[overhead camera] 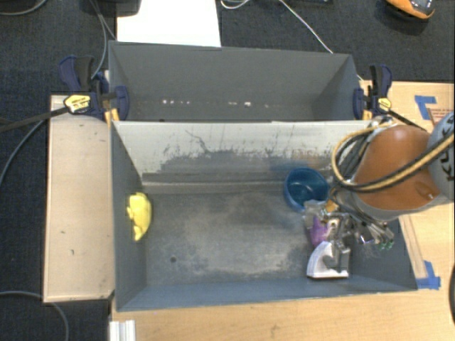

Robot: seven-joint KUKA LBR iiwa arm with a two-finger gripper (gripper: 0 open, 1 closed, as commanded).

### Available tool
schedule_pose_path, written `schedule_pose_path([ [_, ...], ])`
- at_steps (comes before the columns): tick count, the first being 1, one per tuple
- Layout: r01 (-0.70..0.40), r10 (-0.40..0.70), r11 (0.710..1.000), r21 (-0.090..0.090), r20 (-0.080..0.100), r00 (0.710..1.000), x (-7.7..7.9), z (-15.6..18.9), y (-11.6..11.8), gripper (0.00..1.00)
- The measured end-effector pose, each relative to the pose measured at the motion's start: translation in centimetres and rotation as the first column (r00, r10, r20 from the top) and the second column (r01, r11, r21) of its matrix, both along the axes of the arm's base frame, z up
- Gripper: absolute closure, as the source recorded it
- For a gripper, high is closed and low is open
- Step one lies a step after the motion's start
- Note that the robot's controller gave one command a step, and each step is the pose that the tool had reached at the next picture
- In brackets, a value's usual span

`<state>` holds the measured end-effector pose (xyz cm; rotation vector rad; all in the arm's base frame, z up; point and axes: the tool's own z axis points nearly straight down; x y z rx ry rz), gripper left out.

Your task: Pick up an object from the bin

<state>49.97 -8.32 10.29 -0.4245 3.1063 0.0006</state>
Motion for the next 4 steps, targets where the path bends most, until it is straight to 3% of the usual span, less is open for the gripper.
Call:
schedule_pose_path([
  [1,-0.093,0.093,0.996,0.000,-0.001,0.996,-2.0,-1.8,-1.6,0.00],
  [2,-0.268,0.268,0.964,-0.003,-0.012,0.963,-1.0,-2.9,0.3,1.00],
  [3,-0.268,0.268,0.964,-0.003,-0.012,0.963,-1.0,-2.9,0.3,1.00],
  [4,-0.273,0.273,0.962,-0.008,-0.027,0.962,0.0,-3.0,1.1,1.00],
])
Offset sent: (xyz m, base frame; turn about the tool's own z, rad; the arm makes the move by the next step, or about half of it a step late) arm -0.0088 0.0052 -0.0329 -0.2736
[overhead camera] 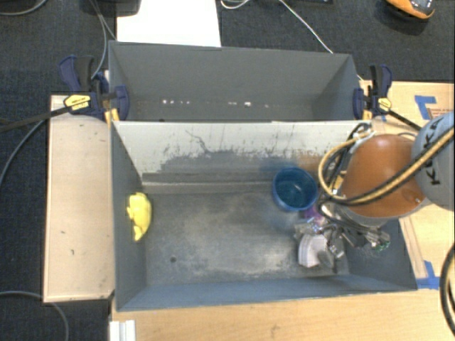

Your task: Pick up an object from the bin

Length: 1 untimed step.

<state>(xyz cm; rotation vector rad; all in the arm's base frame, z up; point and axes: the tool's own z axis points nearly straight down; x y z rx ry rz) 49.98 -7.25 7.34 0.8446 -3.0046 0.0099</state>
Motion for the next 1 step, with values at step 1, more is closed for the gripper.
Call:
schedule_pose_path([
  [1,0.001,-0.001,1.000,0.003,0.011,1.000,-0.26,0.02,-0.03,1.00],
])
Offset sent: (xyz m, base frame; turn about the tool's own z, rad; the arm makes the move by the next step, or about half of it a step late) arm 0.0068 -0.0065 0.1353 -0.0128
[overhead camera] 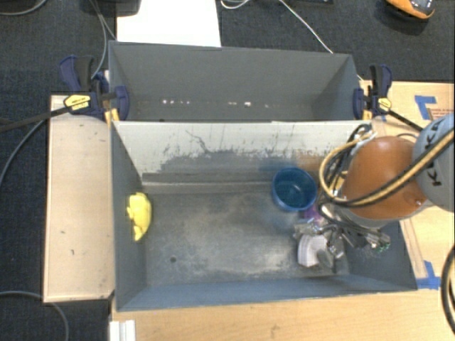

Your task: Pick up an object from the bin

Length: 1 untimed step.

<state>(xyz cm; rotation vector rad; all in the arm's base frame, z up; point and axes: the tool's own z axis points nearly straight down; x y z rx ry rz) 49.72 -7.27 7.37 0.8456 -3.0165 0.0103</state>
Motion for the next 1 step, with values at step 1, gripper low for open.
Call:
schedule_pose_path([
  [1,-0.010,0.009,1.000,-0.002,-0.010,1.000,1.01,13.55,-0.62,1.00],
])
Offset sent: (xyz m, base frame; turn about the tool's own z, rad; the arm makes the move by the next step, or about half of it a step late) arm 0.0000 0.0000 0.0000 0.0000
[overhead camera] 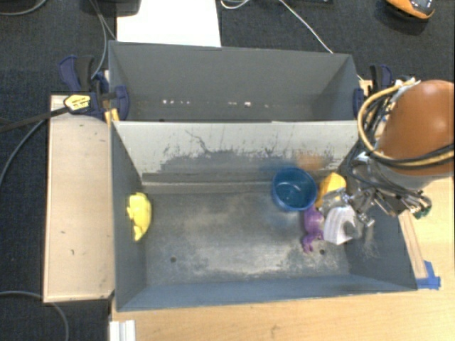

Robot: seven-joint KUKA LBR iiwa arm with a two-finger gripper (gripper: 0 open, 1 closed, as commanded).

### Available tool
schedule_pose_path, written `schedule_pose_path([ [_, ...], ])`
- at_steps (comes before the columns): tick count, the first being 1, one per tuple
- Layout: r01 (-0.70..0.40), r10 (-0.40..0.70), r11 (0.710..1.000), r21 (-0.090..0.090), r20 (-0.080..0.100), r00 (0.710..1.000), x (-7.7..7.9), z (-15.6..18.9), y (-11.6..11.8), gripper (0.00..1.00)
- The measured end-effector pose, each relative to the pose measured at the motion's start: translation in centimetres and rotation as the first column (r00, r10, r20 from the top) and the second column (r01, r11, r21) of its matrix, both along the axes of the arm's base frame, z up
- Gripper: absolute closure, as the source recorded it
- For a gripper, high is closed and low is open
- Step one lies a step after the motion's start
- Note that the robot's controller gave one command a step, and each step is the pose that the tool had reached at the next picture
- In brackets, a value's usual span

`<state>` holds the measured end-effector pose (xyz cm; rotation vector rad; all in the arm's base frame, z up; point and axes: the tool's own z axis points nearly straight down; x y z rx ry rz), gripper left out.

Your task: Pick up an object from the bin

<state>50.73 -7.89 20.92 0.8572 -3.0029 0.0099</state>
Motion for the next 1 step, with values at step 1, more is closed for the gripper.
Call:
schedule_pose_path([
  [1,0.001,-0.001,1.000,0.000,0.000,1.000,-0.01,-0.01,0.00,1.00],
])
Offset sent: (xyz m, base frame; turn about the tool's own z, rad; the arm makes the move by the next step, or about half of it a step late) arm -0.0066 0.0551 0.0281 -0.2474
